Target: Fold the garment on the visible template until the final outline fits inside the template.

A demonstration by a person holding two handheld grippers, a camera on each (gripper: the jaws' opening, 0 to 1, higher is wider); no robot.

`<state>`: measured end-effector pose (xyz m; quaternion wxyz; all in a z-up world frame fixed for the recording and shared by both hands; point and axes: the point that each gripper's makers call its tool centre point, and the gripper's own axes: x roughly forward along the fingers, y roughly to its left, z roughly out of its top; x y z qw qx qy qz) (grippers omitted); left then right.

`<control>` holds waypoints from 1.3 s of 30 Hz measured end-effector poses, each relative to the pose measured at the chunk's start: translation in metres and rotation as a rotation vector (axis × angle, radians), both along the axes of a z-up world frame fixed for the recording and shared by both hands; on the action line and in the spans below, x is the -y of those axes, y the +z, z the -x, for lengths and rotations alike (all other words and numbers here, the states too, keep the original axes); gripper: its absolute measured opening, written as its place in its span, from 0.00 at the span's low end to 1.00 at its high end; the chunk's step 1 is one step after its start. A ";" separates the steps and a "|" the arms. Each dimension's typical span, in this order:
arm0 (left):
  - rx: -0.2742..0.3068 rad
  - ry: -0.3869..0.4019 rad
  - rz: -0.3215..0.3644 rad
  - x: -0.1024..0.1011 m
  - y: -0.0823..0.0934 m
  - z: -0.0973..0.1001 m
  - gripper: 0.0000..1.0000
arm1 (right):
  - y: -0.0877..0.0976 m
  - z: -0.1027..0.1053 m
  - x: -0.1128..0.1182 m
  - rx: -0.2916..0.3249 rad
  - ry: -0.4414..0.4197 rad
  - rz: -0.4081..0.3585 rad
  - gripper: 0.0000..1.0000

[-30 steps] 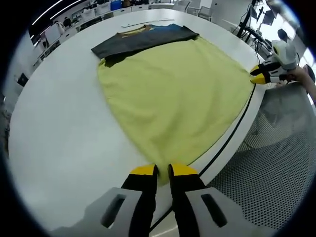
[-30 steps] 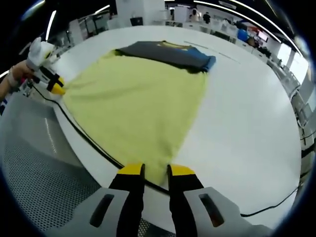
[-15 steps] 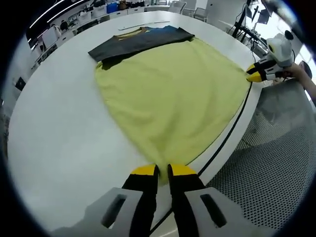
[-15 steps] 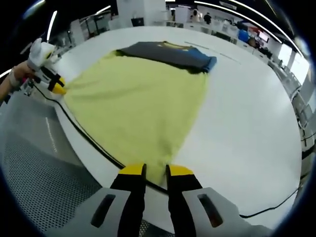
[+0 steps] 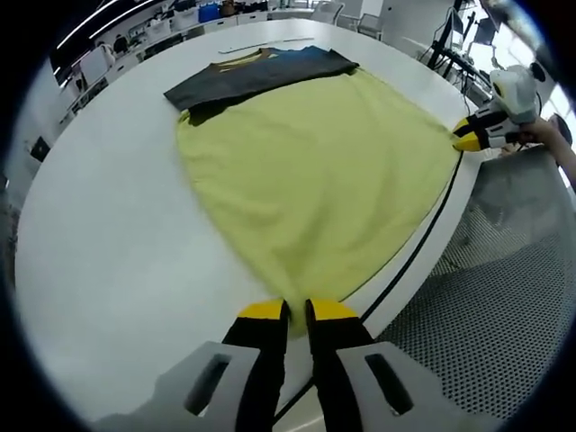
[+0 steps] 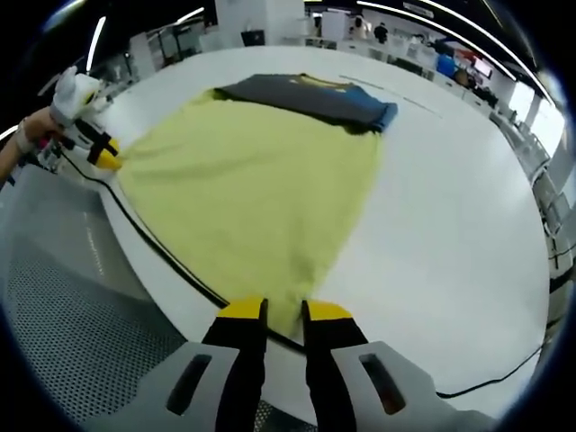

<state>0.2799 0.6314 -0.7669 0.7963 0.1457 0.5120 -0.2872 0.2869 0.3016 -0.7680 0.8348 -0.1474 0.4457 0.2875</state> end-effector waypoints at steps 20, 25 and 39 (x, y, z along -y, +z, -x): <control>-0.047 0.074 0.030 0.000 -0.001 0.000 0.01 | -0.002 0.002 -0.003 -0.033 -0.041 -0.047 0.03; -0.044 0.070 0.032 -0.001 -0.001 -0.001 0.01 | -0.002 0.002 -0.003 -0.041 -0.054 -0.053 0.03; -0.034 0.051 0.027 0.000 -0.001 0.000 0.01 | -0.002 0.003 -0.002 -0.097 -0.082 -0.060 0.03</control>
